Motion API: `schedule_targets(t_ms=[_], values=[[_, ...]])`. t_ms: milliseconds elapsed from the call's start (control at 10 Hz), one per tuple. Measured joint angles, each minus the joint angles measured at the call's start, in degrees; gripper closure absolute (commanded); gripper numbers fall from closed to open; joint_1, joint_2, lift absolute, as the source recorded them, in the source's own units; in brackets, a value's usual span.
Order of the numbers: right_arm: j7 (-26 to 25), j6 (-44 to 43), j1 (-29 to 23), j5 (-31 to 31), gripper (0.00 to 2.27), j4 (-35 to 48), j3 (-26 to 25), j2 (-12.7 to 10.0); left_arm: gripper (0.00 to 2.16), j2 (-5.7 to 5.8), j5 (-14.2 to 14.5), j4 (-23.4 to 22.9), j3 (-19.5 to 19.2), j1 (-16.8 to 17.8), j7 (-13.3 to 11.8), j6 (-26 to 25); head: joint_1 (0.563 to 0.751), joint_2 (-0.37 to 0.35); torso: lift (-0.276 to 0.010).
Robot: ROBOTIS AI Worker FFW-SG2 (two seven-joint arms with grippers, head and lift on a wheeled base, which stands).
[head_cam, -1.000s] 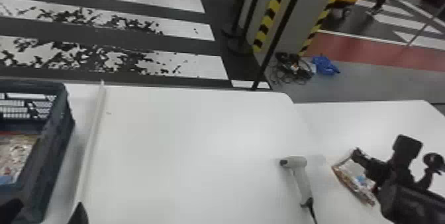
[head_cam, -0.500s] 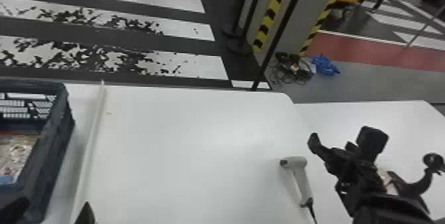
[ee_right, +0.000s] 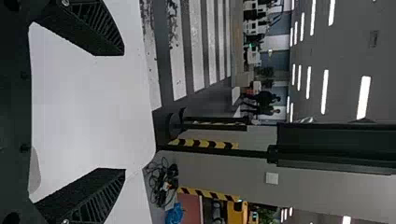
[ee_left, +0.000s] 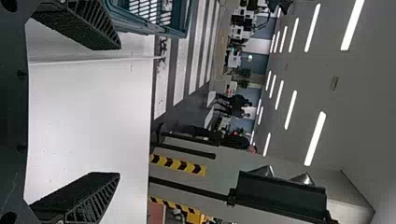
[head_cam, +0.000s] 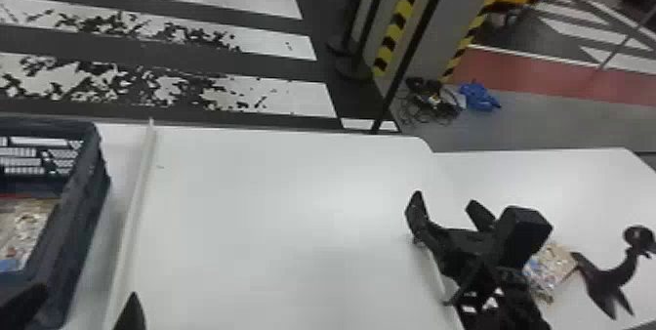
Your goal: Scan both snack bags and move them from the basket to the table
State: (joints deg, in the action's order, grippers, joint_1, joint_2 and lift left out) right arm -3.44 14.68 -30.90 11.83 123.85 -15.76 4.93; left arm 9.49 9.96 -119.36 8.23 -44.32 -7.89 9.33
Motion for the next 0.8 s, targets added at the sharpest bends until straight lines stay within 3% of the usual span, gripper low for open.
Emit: schedule_targets(t_ms=[300,800], values=[[-0.07,-4.39,-5.64,-3.36,0.03,2.77,5.82,-3.08,0.02,0.17,-0.12,-0.34,0.4,0.49,0.34,-0.93,0.695,-0.296,-0.098],[-0.4,-19.71,-14.98,-5.38,0.03,0.53,9.28,-3.54,0.02,0.26,-1.39,-5.58,0.35,-0.56,1.18,-7.42,0.695,-0.28,-0.098]])
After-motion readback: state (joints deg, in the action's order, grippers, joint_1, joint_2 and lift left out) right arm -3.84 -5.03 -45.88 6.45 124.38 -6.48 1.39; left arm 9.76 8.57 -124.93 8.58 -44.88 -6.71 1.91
